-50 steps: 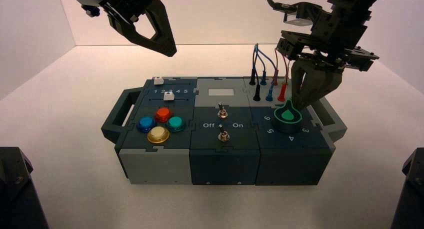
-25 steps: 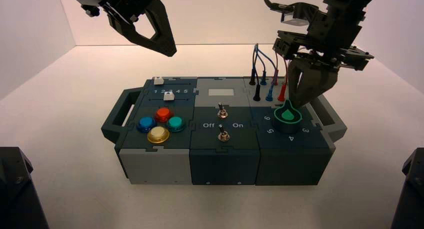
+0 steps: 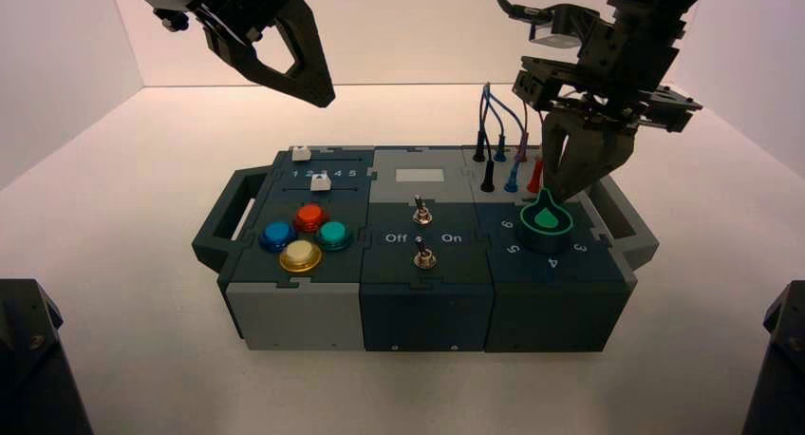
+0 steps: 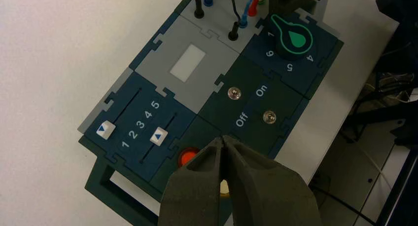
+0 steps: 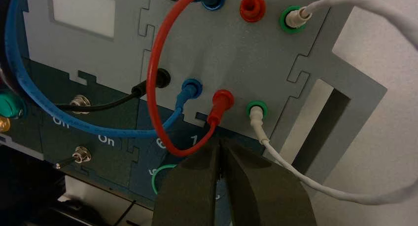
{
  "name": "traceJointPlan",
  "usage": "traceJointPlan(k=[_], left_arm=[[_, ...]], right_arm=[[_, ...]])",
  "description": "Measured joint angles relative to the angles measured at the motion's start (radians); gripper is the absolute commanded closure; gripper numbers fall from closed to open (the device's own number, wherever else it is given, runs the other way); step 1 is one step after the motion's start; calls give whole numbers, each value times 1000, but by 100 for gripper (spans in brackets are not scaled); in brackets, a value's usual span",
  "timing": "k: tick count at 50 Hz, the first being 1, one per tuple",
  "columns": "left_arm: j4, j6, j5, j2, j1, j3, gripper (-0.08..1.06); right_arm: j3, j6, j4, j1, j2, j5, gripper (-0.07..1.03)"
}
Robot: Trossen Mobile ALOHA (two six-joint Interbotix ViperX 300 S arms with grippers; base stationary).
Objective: Turn the knob to position 1.
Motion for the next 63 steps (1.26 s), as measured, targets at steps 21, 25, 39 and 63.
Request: traceJointPlan(k=[21,25,39,63], left_arm=[[0,2,2,0,2,-2,101],[-2,0,0,-2,0,-2,101],[-2,0,0,-9,0,-2,101],[2,0,2,-11,0,-2,101]], right_arm=[[-9,2,12,11,0,5,98],[-9,0,12,12,0,5,99],[-5,3,0,11,-3,6,99],[52,9,-3,9,-130,44,99]])
